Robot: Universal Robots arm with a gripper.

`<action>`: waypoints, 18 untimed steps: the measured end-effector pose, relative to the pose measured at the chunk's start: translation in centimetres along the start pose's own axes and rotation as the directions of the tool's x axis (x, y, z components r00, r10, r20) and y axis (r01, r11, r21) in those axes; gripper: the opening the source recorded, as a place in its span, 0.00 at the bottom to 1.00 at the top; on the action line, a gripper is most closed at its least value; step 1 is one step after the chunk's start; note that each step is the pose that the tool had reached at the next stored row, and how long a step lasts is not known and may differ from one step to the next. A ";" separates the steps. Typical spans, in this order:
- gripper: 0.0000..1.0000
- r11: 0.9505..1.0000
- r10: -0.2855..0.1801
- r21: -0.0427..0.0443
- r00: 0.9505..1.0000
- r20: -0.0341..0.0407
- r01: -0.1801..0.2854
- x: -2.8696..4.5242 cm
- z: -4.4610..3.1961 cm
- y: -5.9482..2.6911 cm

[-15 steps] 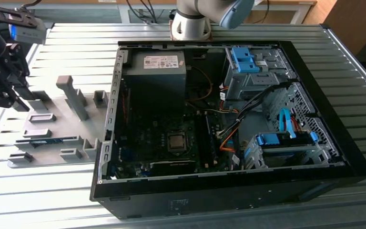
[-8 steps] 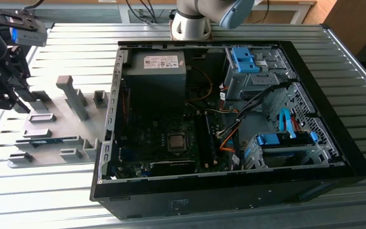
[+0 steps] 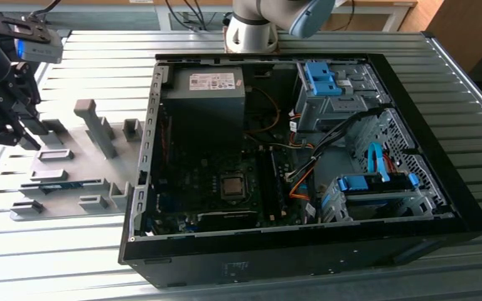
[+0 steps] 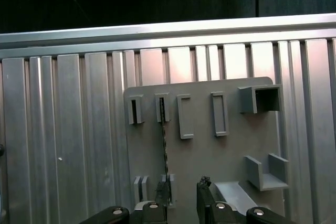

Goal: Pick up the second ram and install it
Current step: 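Pick up the second ram and move it above second insertion slot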

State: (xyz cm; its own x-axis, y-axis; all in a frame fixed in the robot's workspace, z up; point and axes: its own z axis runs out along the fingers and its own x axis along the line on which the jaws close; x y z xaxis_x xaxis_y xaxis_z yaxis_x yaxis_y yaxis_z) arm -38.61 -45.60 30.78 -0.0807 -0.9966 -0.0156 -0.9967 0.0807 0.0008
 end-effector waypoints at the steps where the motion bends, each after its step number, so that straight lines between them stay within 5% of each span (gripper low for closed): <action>1: 0.36 1.000 0.000 0.000 1.000 0.000 0.000 0.02 0.05 0.02; 18: 0.36 1.000 -0.004 0.005 1.000 0.000 0.004 0.88 2.05 0.83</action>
State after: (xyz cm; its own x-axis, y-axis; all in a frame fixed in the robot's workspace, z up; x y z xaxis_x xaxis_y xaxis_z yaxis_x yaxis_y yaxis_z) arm -39.51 -46.37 28.72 -0.0770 -0.9969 -0.0159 -0.9970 0.0771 -0.0046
